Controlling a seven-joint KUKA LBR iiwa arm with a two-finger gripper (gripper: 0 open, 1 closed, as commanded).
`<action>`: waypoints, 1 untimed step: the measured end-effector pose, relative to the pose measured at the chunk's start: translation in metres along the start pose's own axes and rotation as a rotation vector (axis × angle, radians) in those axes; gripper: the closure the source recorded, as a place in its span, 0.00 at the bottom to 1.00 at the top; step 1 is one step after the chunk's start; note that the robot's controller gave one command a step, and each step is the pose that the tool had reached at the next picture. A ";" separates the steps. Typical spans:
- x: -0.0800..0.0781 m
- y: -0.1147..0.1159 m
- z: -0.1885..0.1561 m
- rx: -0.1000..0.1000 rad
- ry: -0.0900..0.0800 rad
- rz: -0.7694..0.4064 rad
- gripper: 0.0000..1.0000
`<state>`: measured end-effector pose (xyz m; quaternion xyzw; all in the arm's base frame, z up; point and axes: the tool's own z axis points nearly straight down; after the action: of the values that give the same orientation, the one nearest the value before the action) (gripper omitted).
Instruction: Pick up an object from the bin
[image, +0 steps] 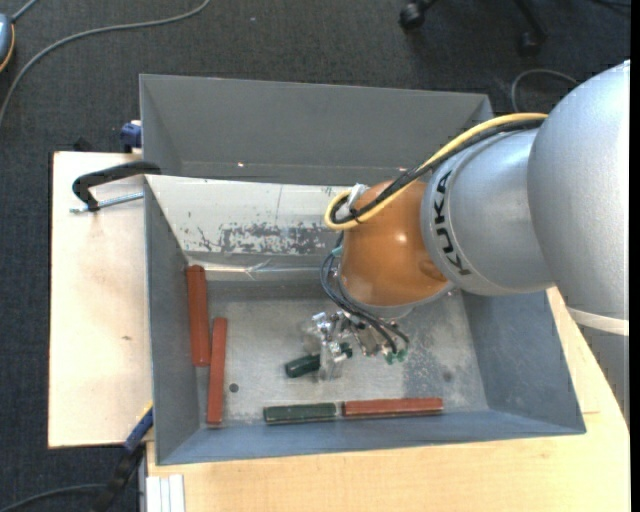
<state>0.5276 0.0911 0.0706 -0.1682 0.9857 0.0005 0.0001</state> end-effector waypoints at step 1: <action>0.010 0.024 -0.118 0.002 -0.009 -0.300 1.00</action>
Offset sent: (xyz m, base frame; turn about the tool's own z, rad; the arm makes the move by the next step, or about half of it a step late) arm -0.0191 0.0175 0.1155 -0.2993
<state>0.5103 0.1104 0.1884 -0.3137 0.9495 0.0002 0.0047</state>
